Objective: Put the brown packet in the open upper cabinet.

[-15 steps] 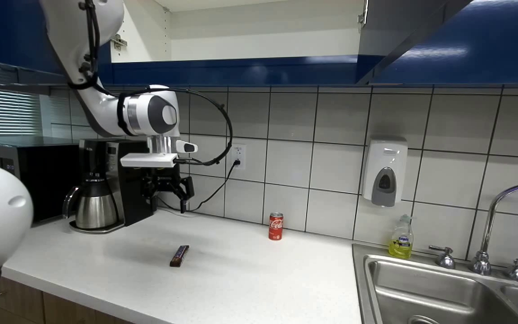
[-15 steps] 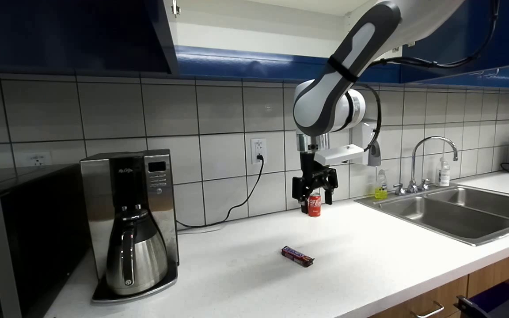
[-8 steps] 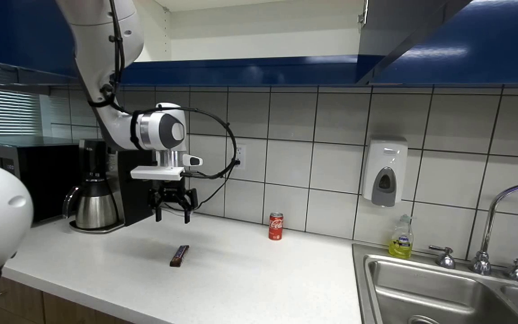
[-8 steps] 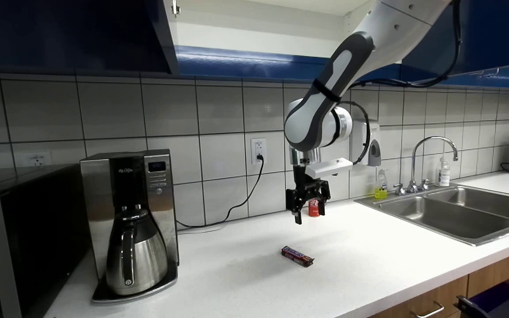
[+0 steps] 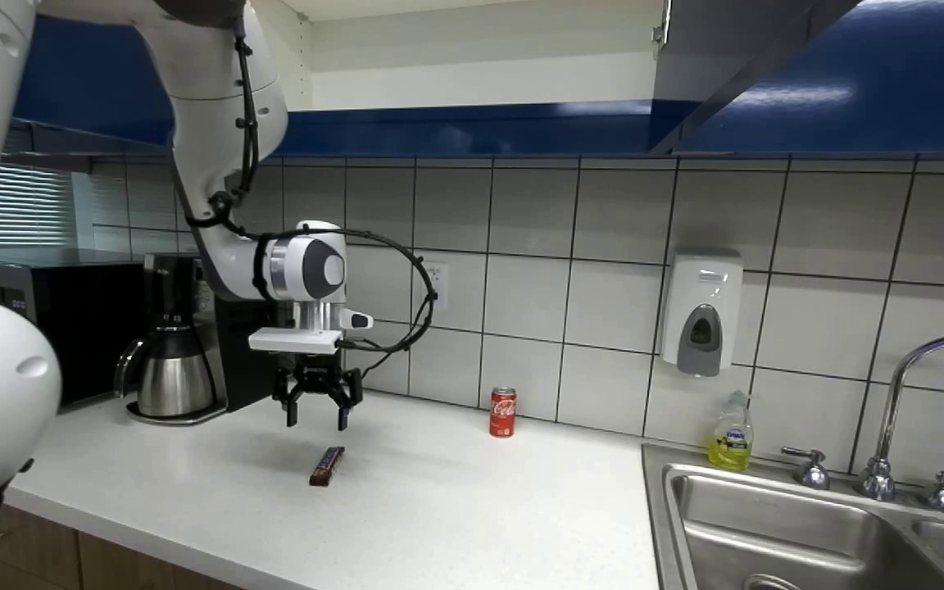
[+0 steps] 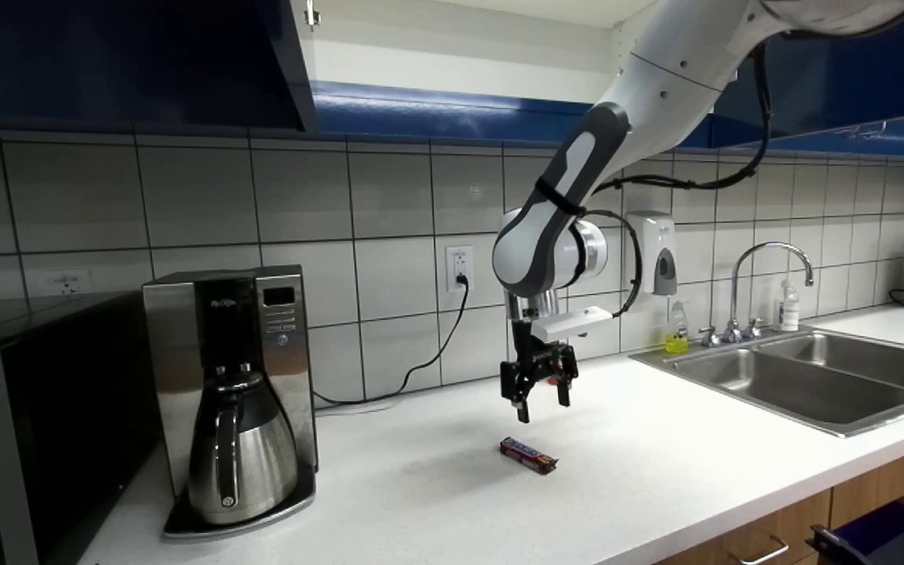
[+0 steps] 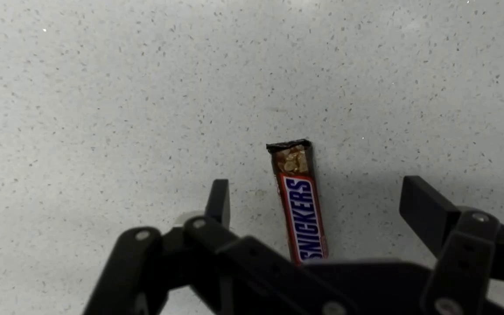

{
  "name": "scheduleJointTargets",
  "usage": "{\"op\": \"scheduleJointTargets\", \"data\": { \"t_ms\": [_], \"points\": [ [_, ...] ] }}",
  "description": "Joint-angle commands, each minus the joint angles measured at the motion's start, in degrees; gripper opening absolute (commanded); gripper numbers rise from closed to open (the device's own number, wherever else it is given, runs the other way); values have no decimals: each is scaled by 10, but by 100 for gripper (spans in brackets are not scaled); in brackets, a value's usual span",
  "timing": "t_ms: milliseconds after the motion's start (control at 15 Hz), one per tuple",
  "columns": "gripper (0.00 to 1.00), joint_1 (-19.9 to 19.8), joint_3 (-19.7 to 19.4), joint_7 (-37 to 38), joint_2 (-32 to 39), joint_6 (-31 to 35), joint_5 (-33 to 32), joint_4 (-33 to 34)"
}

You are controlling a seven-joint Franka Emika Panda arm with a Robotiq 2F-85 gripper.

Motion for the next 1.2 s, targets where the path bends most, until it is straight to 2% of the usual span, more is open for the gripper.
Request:
{"op": "scheduleJointTargets", "data": {
  "t_ms": [0,1133],
  "points": [
    [100,11,-9,6,34,0,-12,24],
    [100,33,-29,16,133,4,-21,93]
  ]
}}
